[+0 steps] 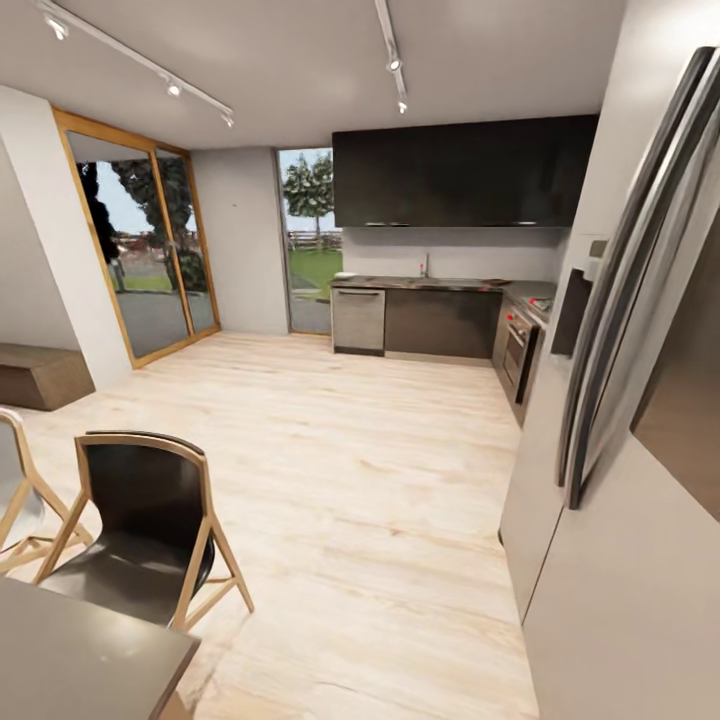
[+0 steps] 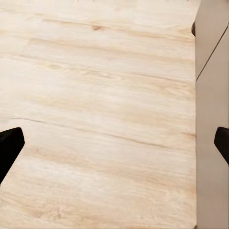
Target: In the kitchen, take the Vidalia onion out of the sink, dice it on the chopping board with the paring knife, put the diced onion into the bowl on the countertop, then place both the paring knife and the chopping board into the sink.
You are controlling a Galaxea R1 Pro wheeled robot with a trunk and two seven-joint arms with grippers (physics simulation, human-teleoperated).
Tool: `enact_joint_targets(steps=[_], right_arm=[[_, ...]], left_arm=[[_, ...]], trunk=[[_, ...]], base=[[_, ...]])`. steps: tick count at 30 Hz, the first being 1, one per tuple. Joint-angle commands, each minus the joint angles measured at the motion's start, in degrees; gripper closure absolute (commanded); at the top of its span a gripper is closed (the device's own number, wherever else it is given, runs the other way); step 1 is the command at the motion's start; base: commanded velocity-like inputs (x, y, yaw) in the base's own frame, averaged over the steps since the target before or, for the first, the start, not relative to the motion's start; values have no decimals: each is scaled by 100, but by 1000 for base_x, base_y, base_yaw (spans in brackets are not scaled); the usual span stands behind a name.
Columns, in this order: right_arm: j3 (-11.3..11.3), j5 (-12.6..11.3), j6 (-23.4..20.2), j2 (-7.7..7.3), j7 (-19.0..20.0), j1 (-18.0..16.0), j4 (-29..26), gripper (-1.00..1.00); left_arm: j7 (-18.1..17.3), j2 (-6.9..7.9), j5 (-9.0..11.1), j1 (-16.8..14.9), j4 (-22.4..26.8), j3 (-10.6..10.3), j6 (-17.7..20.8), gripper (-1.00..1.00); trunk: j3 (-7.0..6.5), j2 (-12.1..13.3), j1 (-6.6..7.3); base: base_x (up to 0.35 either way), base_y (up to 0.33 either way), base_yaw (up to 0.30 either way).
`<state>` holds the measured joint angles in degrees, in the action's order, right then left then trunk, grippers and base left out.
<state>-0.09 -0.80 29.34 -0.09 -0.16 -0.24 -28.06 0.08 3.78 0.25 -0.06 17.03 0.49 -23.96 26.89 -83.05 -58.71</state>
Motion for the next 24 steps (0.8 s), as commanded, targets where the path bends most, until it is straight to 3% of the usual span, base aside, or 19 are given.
enact_joint_targets(steps=[1,12,24], right_arm=[[0,-8,17,0,-2,-2,2,-100],[0,-4,18,0,-2,-2,2,-100],[0,-5,18,0,-2,-2,2,-100]], left_arm=[[1,0,2,-1,2,4,-12,-100],[1,0,2,2,2,4,-12,-100],[1,0,2,0,2,4,-12,-100]], trunk=[[5,-2,-2],[5,-2,-2],[5,-2,-2]], base=[[220,11,0],[239,-129,0],[301,-14,0]])
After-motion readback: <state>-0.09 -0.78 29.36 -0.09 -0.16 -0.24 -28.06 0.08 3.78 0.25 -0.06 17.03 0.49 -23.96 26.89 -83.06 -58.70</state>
